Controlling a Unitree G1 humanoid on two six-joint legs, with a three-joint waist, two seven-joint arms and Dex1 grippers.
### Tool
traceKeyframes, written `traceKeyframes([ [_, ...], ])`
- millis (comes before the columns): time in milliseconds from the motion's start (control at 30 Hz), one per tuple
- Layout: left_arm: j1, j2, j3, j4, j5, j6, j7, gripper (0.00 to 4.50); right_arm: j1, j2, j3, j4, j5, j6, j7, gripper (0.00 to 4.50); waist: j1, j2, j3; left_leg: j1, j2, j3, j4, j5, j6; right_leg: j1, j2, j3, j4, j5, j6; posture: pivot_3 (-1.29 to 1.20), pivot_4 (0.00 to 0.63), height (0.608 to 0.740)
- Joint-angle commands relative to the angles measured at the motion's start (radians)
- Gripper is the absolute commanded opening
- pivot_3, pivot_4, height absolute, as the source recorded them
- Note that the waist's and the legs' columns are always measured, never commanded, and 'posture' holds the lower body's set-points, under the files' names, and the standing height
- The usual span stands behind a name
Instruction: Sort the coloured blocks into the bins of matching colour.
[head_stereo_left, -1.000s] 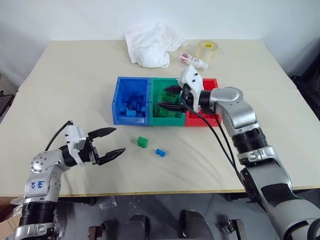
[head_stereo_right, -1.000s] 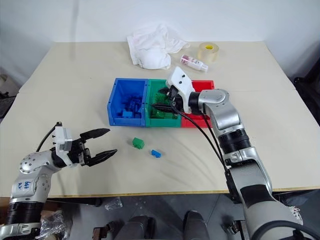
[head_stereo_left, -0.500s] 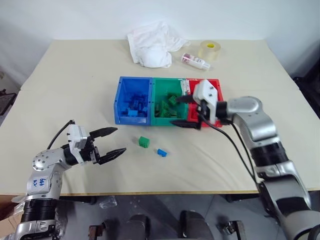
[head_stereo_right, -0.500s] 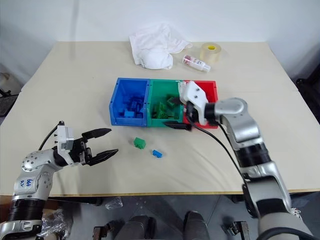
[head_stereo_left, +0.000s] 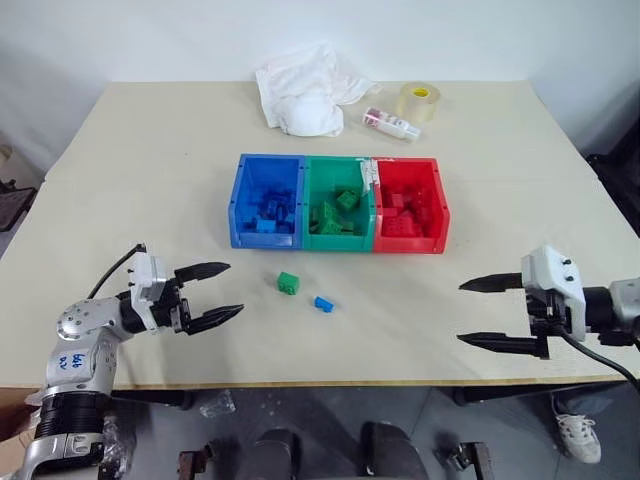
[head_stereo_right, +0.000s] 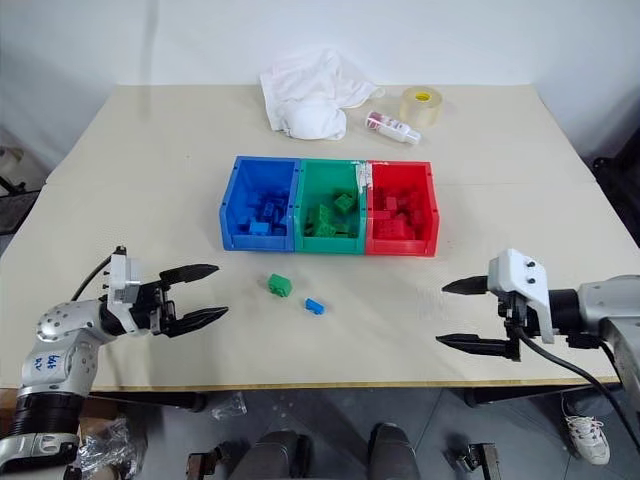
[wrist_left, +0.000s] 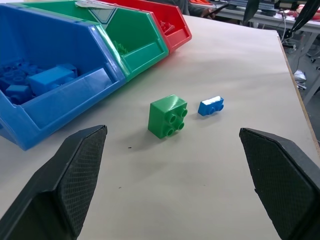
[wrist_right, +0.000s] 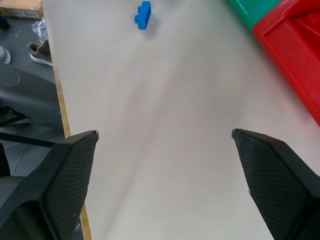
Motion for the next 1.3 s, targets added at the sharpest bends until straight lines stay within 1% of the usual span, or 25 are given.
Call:
traceKeyframes([
  [33, -0.023, 0.009, 0.013, 0.013, -0.005, -0.025, -0.012, 4.5, -0.05, 0.019, 0.029, -0.063, 0.028, 0.011, -0.046, 4.48, 0.001, 0.0, 0.0, 0.0, 0.0, 0.0, 0.0, 0.0, 0.0, 0.0, 0.0, 0.0, 0.0, 0.0, 0.0, 0.0, 0.15, 0.74],
  [167, -0.03, -0.004, 0.006, 0.01, -0.007, -0.031, -0.01, 4.5, -0.164, 0.091, 0.196, -0.067, -0.033, 0.025, -0.112, 4.48, 0.0, 0.0, 0.0, 0.0, 0.0, -0.001, 0.0, 0.0, 0.0, 0.0, 0.0, 0.0, 0.0, 0.0, 0.0, 0.0, 0.15, 0.74],
  [233, -0.021, -0.017, 0.01, -0.008, -0.026, -0.03, -0.012, 4.5, -0.249, 0.166, 0.3, -0.043, -0.079, 0.023, -0.152, 4.48, -0.001, 0.0, 0.0, 0.0, 0.0, -0.001, 0.0, 0.0, 0.0, -0.001, 0.0, 0.0, 0.0, 0.0, 0.0, 0.0, 0.15, 0.74],
  [300, 0.001, -0.023, 0.02, -0.031, -0.04, -0.032, -0.012, 4.5, -0.34, 0.267, 0.413, 0.008, -0.137, 0.015, -0.19, 4.48, -0.005, 0.0, 0.0, 0.0, 0.0, 0.0, 0.0, 0.0, 0.0, -0.001, 0.0, 0.001, 0.0, 0.0, 0.0, 0.0, 0.15, 0.74],
  [367, 0.017, -0.024, 0.024, -0.044, -0.04, -0.032, -0.013, 4.5, -0.388, 0.327, 0.472, 0.049, -0.175, 0.001, -0.206, 4.48, -0.005, 0.0, 0.0, 0.0, 0.0, -0.001, 0.0, 0.0, -0.001, -0.001, 0.0, 0.001, 0.0, 0.0, 0.0, 0.0, 0.15, 0.74],
  [467, 0.038, -0.027, 0.041, -0.054, -0.061, -0.044, -0.039, 4.5, -0.456, 0.447, 0.588, 0.13, -0.266, -0.021, -0.273, 4.48, -0.002, 0.0, 0.0, 0.0, 0.0, -0.003, -0.001, 0.0, -0.001, -0.002, 0.0, 0.0, 0.002, 0.0, 0.0, 0.0, 0.15, 0.74],
  [567, 0.045, -0.03, 0.055, -0.05, -0.072, -0.075, -0.067, 4.5, -0.471, 0.497, 0.657, 0.189, -0.337, -0.042, -0.298, 4.48, 0.001, 0.0, 0.0, 0.0, -0.002, -0.004, 0.0, 0.0, -0.001, -0.002, 0.0, 0.0, 0.002, 0.0, 0.0, 0.0, 0.15, 0.74],
  [700, 0.066, -0.03, 0.064, -0.056, -0.1, -0.09, -0.116, 4.5, -0.474, 0.527, 0.678, 0.221, -0.362, -0.052, -0.313, 4.48, -0.003, 0.0, 0.0, 0.0, -0.004, -0.005, 0.0, 0.0, 0.0, -0.001, -0.001, 0.0, 0.003, 0.0, 0.0, 0.0, 0.15, 0.74],
  [800, 0.076, -0.022, 0.067, -0.048, -0.105, -0.104, -0.147, 4.5, -0.472, 0.541, 0.681, 0.22, -0.366, -0.05, -0.316, 3.84, -0.006, 0.0, 0.0, 0.0, -0.002, -0.005, 0.0, 0.0, -0.001, -0.001, 0.0, -0.001, 0.003, 0.0, 0.0, 0.0, 0.15, 0.74],
  [900, 0.073, -0.02, 0.068, -0.04, -0.119, -0.116, -0.192, 4.5, -0.467, 0.545, 0.675, 0.21, -0.368, -0.046, -0.317, 2.84, -0.008, 0.0, 0.0, 0.0, -0.002, -0.005, 0.0, 0.0, -0.001, -0.001, 0.0, -0.001, 0.003, 0.0, 0.0, 0.0, 0.15, 0.74],
  [1000, 0.066, -0.004, 0.056, -0.012, -0.107, -0.129, -0.242, 4.5, -0.467, 0.543, 0.664, 0.201, -0.365, -0.039, -0.322, 1.73, -0.011, 0.0, 0.0, 0.0, -0.002, -0.005, 0.0, 0.0, -0.001, -0.001, 0.0, -0.001, 0.003, 0.0, 0.0, 0.0, 0.15, 0.74],
  [1133, 0.065, 0.001, 0.049, -0.001, -0.102, -0.138, -0.262, 4.5, -0.466, 0.542, 0.646, 0.177, -0.351, -0.023, -0.329, 0.33, -0.011, 0.0, 0.0, 0.0, -0.002, -0.005, 0.0, 0.0, -0.001, -0.001, 0.0, -0.001, 0.003, 0.0, 0.0, 0.0, 0.15, 0.74],
  [1167, 0.065, 0.001, 0.048, 0.001, -0.104, -0.14, -0.262, 4.5, -0.468, 0.543, 0.641, 0.169, -0.348, -0.016, -0.332, 0.27, -0.012, 0.0, 0.0, 0.0, -0.002, -0.005, 0.0, 0.0, -0.001, -0.001, 0.0, -0.001, 0.003, 0.0, 0.0, 0.0, 0.15, 0.74],
  [1300, 0.052, -0.005, 0.04, 0.015, -0.104, -0.146, -0.262, 4.5, -0.499, 0.542, 0.601, 0.133, -0.318, 0.023, -0.335, 0.27, -0.013, 0.0, 0.0, 0.0, -0.002, -0.005, 0.0, 0.0, -0.001, -0.002, 0.0, -0.001, 0.003, 0.0, 0.0, 0.0, 0.15, 0.74],
])
